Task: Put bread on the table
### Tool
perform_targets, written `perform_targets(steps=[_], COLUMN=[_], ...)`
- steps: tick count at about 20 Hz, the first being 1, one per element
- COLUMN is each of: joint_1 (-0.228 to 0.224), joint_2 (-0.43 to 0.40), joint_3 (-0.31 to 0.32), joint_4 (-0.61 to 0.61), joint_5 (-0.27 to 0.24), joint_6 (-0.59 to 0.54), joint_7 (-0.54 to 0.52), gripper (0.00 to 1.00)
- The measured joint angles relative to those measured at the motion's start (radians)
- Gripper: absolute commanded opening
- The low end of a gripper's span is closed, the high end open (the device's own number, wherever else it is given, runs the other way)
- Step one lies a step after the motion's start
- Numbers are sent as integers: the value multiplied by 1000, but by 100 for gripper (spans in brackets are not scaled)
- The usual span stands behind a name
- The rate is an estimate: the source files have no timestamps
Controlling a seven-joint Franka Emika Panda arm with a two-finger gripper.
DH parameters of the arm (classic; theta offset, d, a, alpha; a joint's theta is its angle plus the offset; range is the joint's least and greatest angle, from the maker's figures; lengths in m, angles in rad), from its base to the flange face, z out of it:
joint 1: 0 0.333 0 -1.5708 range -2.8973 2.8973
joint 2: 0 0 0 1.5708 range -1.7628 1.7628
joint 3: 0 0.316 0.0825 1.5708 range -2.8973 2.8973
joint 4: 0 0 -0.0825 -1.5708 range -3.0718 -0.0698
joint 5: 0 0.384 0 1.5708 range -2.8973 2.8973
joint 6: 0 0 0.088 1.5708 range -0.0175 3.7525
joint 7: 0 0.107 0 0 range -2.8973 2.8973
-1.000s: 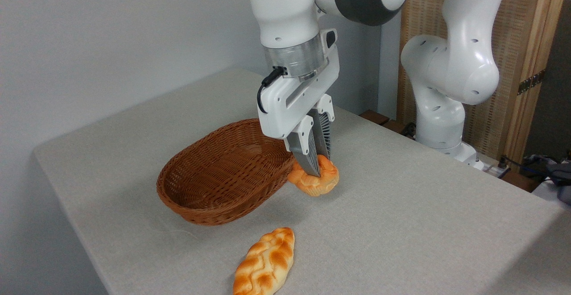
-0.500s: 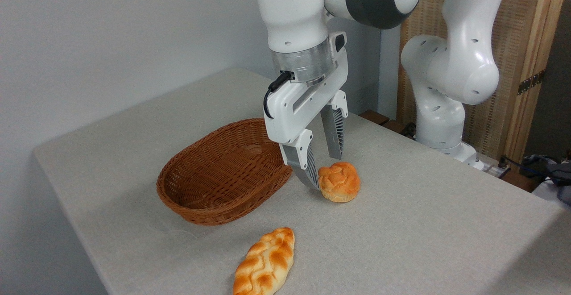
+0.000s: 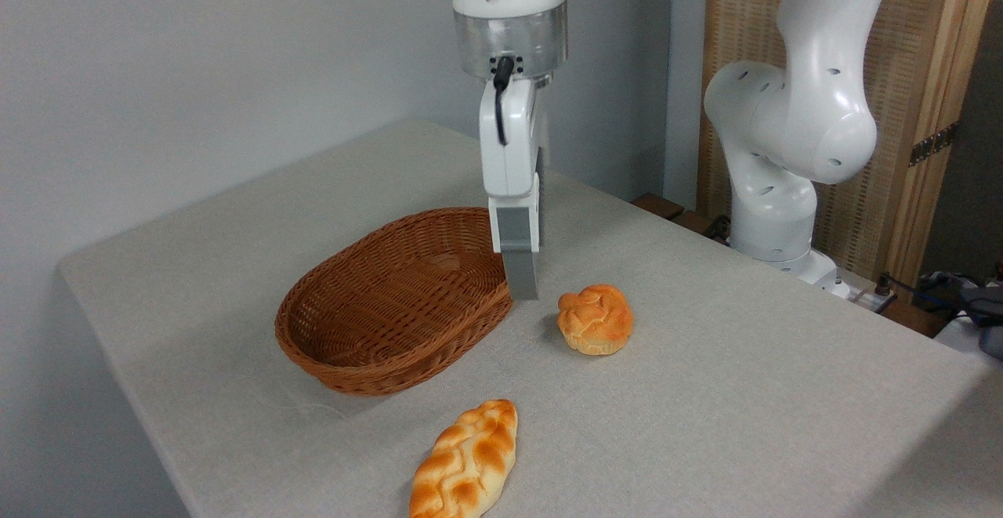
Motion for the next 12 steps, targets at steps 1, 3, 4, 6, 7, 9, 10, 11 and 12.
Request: perform_targets(steps=[1,3,4,6,7,9,10,11,12], joint_1=[0,-1,-1,-3,-4,-4,-4,-4,-4], joint_2=[1,4,6,18,26,42,51,64,80], joint_3=[0,-4,-12,-32,-41,-61,-73,-86,-99], joint_4=[10,28,38,64,78,104,119,142,172], joint_5=[-32,-81,-94,-100,-101,-101,-101,-101,-101], joint_6=[0,0,0,0,-1,-8,-16,-26,-33], joint_7=[-78,-221,-280,-385,-435,-529,-574,-630,-687], gripper=[100,100,100,100,100,100,100,100,100])
